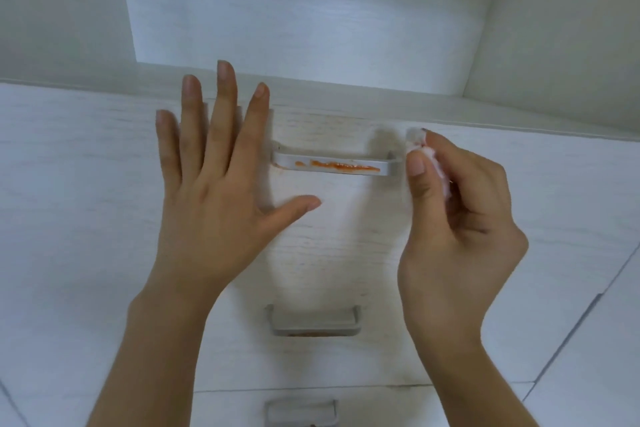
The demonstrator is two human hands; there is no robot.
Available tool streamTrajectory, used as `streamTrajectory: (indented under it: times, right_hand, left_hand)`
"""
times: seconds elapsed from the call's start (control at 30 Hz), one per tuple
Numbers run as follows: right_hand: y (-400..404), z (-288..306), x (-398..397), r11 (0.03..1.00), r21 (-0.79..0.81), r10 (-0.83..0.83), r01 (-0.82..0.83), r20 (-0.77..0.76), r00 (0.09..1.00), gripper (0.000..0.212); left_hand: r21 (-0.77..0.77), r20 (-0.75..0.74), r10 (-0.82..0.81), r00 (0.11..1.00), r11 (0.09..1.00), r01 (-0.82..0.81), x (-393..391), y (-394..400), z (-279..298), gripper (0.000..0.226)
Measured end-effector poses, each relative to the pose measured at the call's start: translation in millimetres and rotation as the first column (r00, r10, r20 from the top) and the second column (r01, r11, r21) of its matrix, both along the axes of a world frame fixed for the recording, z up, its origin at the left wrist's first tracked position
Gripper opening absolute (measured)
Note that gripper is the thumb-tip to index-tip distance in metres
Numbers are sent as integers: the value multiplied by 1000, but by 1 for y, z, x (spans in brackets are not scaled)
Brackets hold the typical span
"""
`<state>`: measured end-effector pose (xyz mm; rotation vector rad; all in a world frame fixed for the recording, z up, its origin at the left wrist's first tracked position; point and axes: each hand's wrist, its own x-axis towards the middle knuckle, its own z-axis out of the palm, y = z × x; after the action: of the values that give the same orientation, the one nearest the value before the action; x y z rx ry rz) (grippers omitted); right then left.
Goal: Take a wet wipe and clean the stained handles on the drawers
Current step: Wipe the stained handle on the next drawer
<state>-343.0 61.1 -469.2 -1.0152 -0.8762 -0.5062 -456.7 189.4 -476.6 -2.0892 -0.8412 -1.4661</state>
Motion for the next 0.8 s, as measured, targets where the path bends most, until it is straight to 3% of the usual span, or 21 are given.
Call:
streamTrajectory:
  times: [0.1, 0.23, 0.43, 0.53, 0.63, 0.8]
  right_hand:
    - [8, -6, -4, 997, -3, -77, 78, 106, 991, 25]
    - [17, -12, 0, 971, 60, -237, 230, 172, 956, 19]
    - [22, -15, -9, 955, 87, -297, 284, 247, 923, 14]
    - [26, -14, -13, 962, 97, -266, 254, 140, 954, 13]
    - [22, -16, -18, 976, 70, -216, 208, 137, 967, 14]
    - [10, -3, -5, 995, 59, -81, 85, -73, 994, 14]
  left_hand:
    - [-38, 27, 12, 1000, 999, -11, -5, 2, -3, 104]
    - [12, 30, 35, 999, 999, -35, -4, 8, -7, 105]
    - [36, 55, 24, 998, 999, -26, -2, 10, -8, 106]
    - [2, 59, -6, 998, 1000, 6, -2, 7, -9, 104]
    - [4, 60, 7, 998, 1000, -7, -1, 6, -10, 103]
    - [32, 87, 18, 996, 999, -21, 2, 9, -11, 103]
